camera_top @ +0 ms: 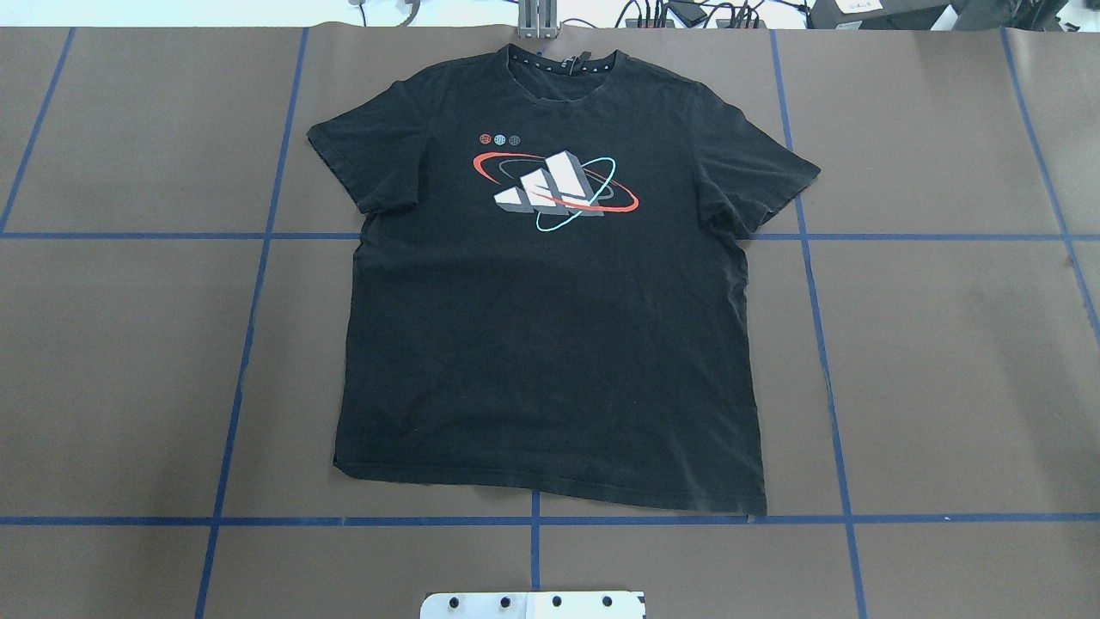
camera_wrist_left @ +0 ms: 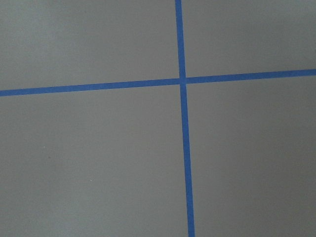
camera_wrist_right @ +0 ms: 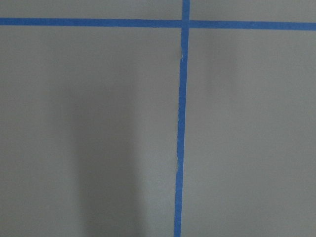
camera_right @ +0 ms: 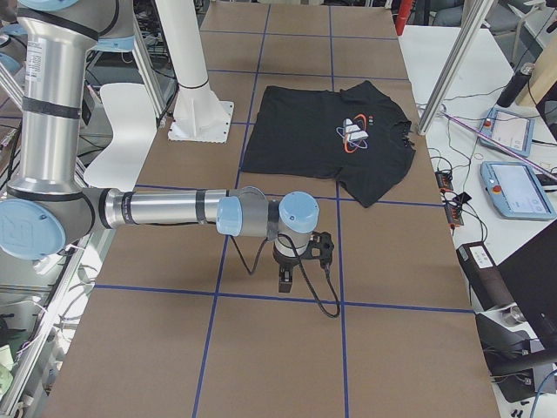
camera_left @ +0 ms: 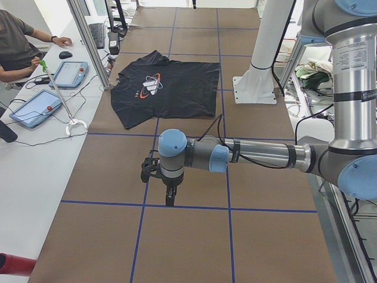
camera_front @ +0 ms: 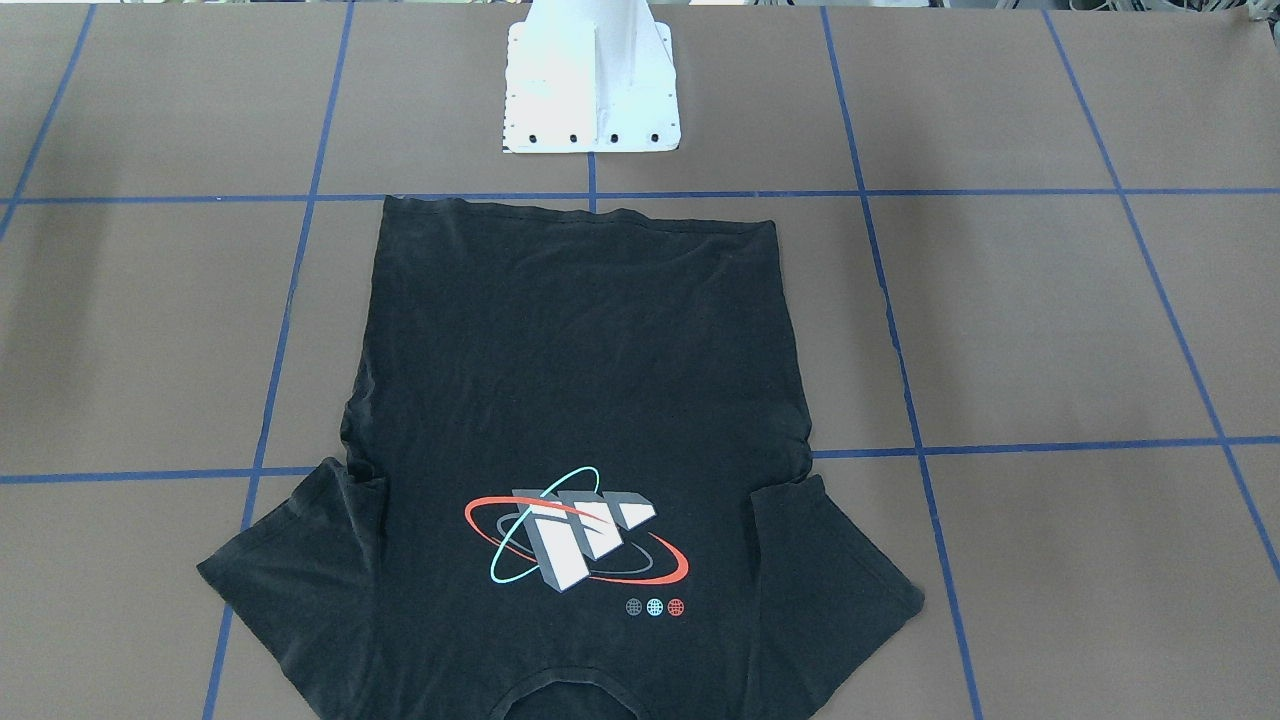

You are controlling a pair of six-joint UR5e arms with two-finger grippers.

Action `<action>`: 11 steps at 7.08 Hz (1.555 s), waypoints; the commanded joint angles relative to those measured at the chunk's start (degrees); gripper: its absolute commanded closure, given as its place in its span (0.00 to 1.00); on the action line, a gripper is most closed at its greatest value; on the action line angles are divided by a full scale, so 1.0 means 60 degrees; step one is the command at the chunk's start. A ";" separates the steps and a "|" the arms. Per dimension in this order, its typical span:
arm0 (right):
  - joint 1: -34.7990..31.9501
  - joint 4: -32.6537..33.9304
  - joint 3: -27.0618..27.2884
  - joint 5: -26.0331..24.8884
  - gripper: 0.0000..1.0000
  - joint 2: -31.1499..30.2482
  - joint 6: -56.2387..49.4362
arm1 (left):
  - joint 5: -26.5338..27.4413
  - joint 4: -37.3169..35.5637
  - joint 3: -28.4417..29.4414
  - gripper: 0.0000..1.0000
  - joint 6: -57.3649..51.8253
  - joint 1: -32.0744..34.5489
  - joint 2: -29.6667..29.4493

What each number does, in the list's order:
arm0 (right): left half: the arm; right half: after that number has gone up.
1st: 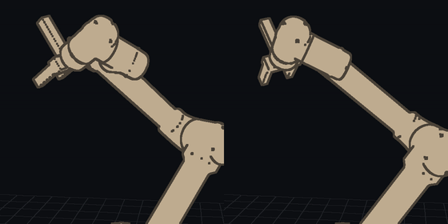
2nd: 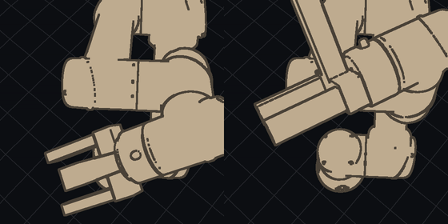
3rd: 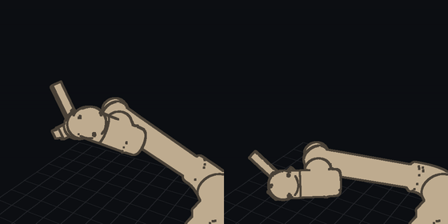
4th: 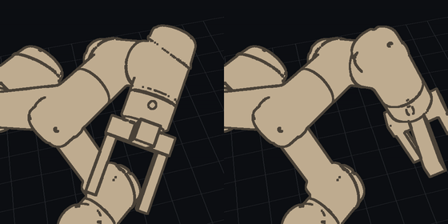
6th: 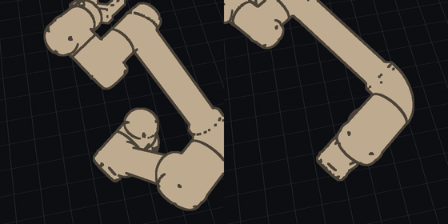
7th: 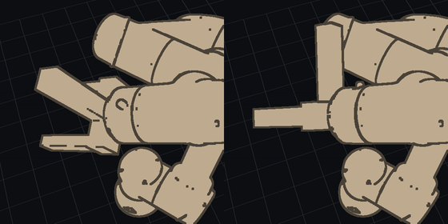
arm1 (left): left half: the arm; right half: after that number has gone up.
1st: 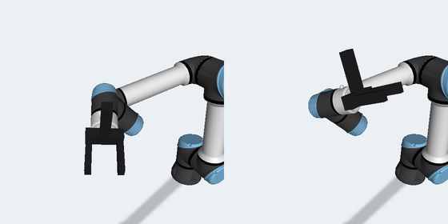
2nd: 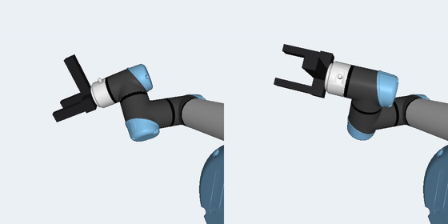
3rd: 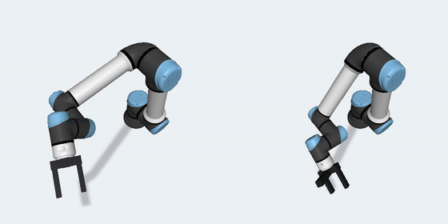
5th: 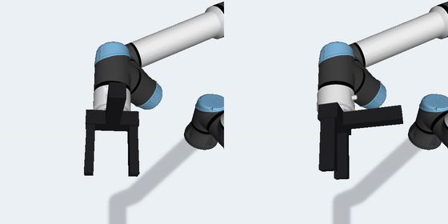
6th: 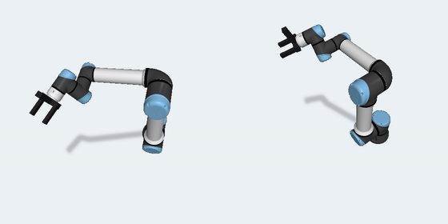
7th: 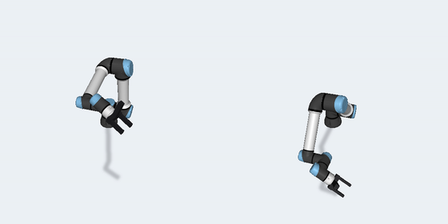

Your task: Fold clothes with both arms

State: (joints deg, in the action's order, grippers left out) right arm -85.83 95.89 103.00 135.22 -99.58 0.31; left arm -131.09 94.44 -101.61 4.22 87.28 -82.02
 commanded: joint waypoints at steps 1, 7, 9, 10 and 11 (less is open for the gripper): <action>-0.0022 -0.0015 0.0190 0.0036 0.00 0.0146 0.0079 | -0.0006 0.0006 -0.0028 0.00 0.0000 0.0000 -0.0011; 0.1029 -0.0073 -0.1614 0.0006 0.00 0.4179 0.1471 | -0.0636 0.2457 0.0861 0.00 0.0436 -0.0394 -0.1856; 0.1893 -0.2853 -0.3240 -0.0037 0.00 0.4993 0.2110 | -0.0694 0.3184 0.2235 0.00 0.2057 -0.0454 -0.3110; 0.2593 -0.4843 -0.4135 -0.0211 0.00 0.5184 0.3102 | -0.0695 0.3199 0.2736 0.00 0.2312 -0.0513 -0.3755; 0.3166 -0.6531 -0.4898 -0.0663 0.01 0.5505 0.4476 | -0.0695 0.3374 0.2799 0.00 0.2329 -0.0716 -0.3819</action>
State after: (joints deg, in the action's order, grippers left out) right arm -71.05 69.30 79.53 133.59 -68.74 18.81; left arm -135.22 113.59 -86.65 16.90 84.02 -102.93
